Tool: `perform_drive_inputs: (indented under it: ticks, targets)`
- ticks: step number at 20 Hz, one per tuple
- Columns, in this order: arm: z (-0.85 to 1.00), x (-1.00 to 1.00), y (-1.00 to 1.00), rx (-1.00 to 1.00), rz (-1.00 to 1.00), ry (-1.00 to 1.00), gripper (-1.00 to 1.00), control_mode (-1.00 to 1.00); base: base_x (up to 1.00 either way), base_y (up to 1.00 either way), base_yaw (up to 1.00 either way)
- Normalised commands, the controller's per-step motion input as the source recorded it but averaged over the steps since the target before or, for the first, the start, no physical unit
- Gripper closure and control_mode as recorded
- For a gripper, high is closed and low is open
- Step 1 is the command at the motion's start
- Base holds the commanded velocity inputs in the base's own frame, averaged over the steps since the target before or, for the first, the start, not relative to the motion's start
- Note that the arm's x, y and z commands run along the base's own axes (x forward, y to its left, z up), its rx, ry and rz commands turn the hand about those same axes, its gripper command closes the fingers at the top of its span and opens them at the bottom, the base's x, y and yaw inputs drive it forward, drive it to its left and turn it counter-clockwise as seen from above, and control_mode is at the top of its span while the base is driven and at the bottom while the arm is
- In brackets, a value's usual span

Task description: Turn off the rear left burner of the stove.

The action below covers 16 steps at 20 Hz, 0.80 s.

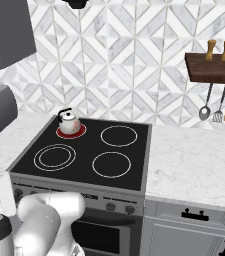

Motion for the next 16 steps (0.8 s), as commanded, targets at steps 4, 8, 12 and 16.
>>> perform_drive_inputs:
  ticks: [4,8,12,16]
  targets:
    - [-0.61,0.0,0.28,-0.16,0.09,0.0,-1.0,-1.0,0.0,0.0,0.0]
    - [-0.4,0.0,0.27,0.0,0.05,0.0,-1.0,-1.0,0.0,0.0,0.0]
    - [-0.18,0.02,0.07,0.0,0.03,0.01,-1.0,-1.0,0.0,0.0,0.0]
    - [-0.26,0.19,0.0,0.0,0.0,-0.02,-1.0,-1.0,0.0,0.0,0.0]
